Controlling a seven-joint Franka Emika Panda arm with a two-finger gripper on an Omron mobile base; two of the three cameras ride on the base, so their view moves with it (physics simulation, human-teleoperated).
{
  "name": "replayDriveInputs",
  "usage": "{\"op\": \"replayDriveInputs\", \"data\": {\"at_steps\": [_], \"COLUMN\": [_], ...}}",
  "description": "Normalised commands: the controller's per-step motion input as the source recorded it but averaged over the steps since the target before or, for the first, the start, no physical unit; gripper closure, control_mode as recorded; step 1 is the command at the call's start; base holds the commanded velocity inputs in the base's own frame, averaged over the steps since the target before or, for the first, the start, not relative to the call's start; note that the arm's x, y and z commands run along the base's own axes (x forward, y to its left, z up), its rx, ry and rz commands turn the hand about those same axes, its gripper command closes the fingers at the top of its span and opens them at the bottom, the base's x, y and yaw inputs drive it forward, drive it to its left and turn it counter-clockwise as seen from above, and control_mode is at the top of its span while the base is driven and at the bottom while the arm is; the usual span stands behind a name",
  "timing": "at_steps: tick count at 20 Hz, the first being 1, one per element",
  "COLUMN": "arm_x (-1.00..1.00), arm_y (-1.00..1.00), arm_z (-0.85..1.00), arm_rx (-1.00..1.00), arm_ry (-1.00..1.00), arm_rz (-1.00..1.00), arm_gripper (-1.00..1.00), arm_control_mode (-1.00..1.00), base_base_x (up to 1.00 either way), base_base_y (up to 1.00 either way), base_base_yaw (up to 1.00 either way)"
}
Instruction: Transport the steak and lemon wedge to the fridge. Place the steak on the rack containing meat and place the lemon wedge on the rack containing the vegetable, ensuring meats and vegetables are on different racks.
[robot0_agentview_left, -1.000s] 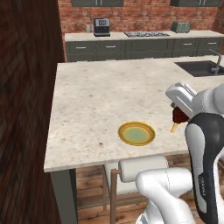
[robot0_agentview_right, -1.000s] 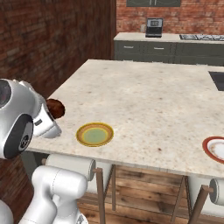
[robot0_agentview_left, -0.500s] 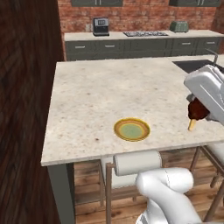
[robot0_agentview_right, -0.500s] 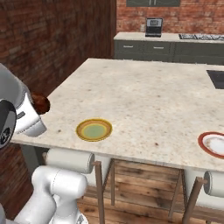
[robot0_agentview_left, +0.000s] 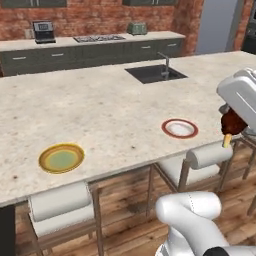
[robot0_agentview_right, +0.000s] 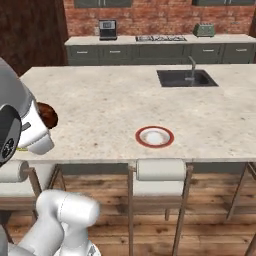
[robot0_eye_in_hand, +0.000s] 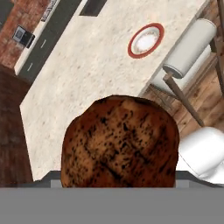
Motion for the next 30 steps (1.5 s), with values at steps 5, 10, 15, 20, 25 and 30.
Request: {"op": "replayDriveInputs", "data": {"at_steps": [5,10,15,20,25,30], "arm_x": [0.00,0.00,0.00,0.00,0.00,0.00], "arm_y": [0.00,0.00,0.00,0.00,0.00,0.00], "arm_z": [0.00,0.00,0.00,0.00,0.00,0.00], "arm_rx": [0.00,0.00,0.00,0.00,0.00,0.00], "arm_ry": [0.00,0.00,0.00,0.00,0.00,0.00], "arm_rz": [0.00,0.00,0.00,0.00,0.00,0.00], "arm_gripper": [1.00,1.00,1.00,1.00,1.00,1.00], "arm_control_mode": [1.00,1.00,1.00,1.00,1.00,1.00], "base_base_x": [0.00,0.00,0.00,0.01,0.93,1.00], "base_base_y": [-0.90,-0.81,-0.87,-0.66,-0.02,0.05], "base_base_yaw": [-0.71,-0.80,-0.78,-0.82,-0.43,-0.17]}}
